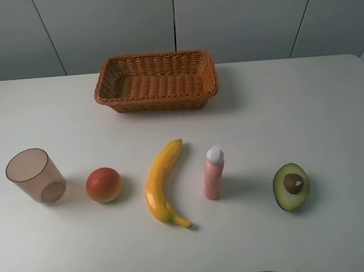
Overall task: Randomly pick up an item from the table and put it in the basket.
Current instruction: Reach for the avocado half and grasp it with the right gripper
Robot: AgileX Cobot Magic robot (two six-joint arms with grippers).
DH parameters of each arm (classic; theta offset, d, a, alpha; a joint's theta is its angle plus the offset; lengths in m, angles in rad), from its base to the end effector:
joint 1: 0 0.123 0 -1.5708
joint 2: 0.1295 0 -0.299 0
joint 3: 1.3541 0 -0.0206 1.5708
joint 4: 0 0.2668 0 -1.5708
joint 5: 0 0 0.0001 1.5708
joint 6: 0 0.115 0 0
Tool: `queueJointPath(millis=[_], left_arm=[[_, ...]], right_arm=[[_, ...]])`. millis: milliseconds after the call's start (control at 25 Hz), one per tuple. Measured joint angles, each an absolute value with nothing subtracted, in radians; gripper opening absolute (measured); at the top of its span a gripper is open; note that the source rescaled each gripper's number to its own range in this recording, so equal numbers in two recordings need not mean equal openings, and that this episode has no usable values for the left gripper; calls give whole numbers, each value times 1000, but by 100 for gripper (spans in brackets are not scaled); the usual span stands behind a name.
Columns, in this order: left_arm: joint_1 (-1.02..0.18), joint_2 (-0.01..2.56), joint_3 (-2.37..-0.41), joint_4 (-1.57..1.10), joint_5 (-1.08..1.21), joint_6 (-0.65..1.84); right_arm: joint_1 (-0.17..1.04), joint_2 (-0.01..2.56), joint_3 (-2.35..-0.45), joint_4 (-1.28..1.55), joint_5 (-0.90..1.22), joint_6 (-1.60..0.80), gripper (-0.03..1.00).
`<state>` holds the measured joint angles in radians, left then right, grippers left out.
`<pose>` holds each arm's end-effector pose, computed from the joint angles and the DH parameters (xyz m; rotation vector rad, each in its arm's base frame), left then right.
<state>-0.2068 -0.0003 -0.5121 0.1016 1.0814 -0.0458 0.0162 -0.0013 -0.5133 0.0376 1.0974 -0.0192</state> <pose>0.0155 0.0073 0.2761 0.1580 2.0424 -0.0357 0.0127 0.0041 0.2745 -0.0395 2.0657 0.0433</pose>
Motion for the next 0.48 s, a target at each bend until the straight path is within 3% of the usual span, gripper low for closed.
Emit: queueJointPath(millis=[480], left_arm=[[-207, 0, -512, 102, 1081, -46]], right_arm=[[16, -1, -513, 38, 1097, -19, 100]])
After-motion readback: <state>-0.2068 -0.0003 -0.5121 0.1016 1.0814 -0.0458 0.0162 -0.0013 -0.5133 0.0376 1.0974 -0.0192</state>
